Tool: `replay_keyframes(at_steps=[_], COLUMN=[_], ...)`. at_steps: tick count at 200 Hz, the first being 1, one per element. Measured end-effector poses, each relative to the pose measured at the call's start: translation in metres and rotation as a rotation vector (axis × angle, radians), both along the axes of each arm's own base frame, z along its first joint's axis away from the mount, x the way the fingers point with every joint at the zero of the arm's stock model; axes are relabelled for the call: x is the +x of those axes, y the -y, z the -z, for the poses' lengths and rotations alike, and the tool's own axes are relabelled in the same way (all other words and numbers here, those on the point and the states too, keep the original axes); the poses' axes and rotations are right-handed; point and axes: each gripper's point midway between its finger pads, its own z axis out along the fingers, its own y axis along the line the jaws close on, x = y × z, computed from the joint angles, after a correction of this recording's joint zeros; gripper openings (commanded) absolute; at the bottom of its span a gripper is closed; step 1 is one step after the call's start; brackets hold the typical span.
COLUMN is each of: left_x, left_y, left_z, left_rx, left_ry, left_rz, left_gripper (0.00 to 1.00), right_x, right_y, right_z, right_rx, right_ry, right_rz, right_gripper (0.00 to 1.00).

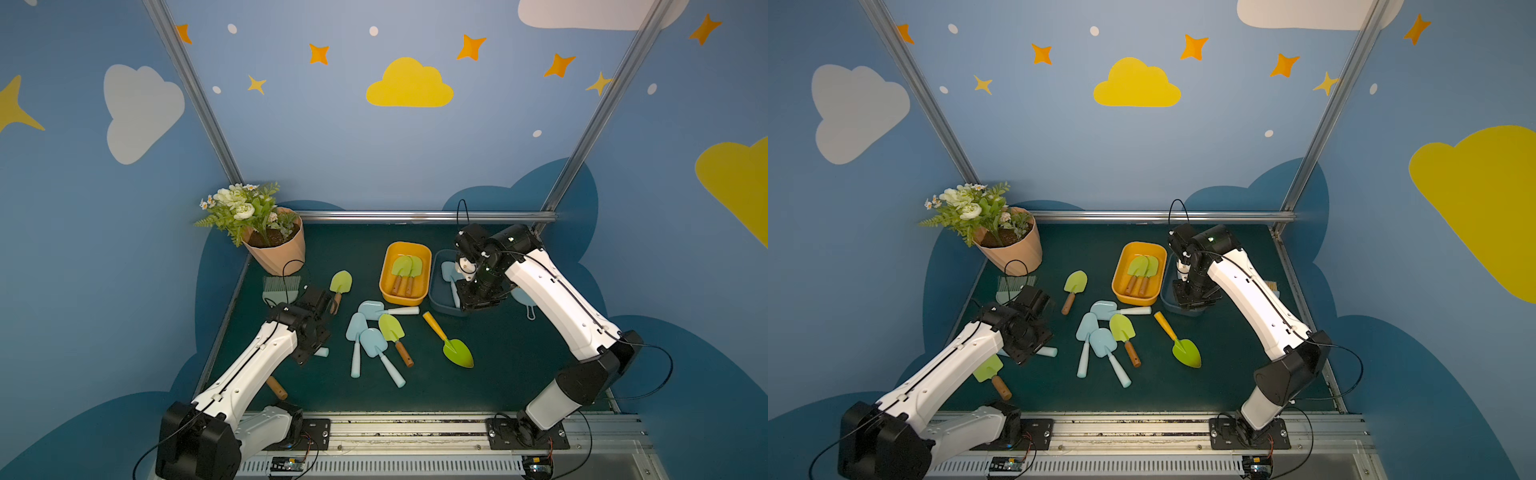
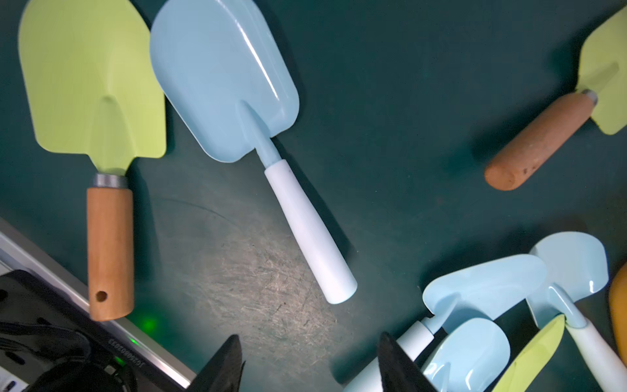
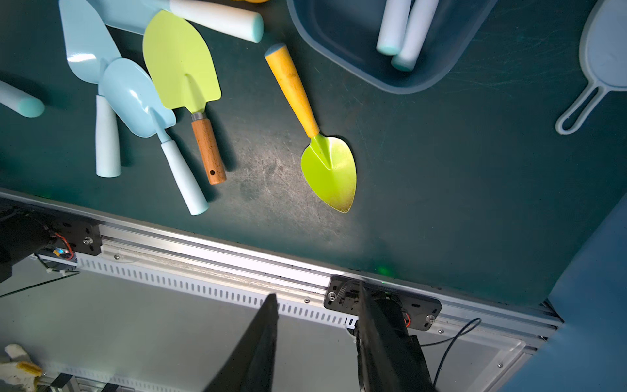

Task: Sort the small shovels by color and place them into the storage box
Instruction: Pick up the shovel from the center of the board.

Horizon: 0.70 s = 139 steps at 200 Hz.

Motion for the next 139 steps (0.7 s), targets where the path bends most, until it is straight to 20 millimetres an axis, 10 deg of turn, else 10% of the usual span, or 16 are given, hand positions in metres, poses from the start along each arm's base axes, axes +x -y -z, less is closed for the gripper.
replay_keyframes(at_steps=[139], left_x=[-0.005], left_y=[-0.001], left_z=[0.052], left_rx=[-0.132], left_ry=[-0.055], left_rz=[-0.251], left_gripper=[0.65], right_x=[-0.005], right_y=[0.002], right_z=[0.007], right_rx=[0.019], right_ry=[0.001], right_rz=[-0.018], right_gripper=[0.41])
